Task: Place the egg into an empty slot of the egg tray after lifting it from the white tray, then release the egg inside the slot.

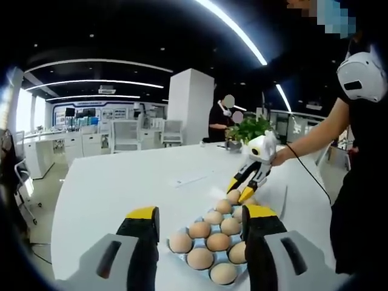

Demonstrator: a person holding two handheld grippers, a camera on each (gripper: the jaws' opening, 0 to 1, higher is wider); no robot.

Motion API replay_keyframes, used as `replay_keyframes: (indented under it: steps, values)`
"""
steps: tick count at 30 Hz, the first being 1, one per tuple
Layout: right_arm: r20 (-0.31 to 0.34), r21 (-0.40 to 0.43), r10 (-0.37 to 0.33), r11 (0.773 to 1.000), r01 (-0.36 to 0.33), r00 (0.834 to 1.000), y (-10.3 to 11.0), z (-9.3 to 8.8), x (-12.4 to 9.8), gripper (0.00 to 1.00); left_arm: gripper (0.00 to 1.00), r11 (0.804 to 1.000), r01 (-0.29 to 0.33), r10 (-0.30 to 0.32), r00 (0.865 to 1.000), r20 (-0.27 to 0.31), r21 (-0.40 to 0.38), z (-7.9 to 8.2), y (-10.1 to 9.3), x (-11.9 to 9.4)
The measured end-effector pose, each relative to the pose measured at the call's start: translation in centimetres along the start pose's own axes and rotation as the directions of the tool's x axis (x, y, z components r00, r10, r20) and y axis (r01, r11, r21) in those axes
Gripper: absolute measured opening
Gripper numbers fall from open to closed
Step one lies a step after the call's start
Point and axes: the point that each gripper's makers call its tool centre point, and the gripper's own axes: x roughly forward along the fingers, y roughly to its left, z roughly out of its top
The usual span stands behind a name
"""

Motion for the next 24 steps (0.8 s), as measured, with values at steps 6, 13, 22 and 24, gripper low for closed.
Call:
replay_keyframes:
  steps: [6,13,22,24]
  values:
    - [-0.020,-0.006,0.019,1.000,-0.019,1.000,0.05,-0.34,0.31,0.24,0.54,1.000,0.006,-0.006,1.000,-0.004,-0.011,0.00,0.02,0.10]
    - [-0.022,-0.005,0.031,1.000,-0.031,0.999,0.08,-0.32,0.48,0.24,0.51,1.000,0.012,-0.012,1.000,-0.004,-0.012,0.12,0.02,0.08]
    - [-0.019,0.001,0.039,0.999,-0.039,0.999,0.12,-0.32,0.54,0.24,0.50,1.000,0.016,-0.016,1.000,-0.002,-0.004,0.29,0.07,0.18]
    - [-0.021,-0.007,0.043,0.999,-0.043,0.999,0.14,-0.32,0.56,0.24,0.50,1.000,0.019,-0.019,1.000,-0.002,-0.007,0.29,0.01,0.23]
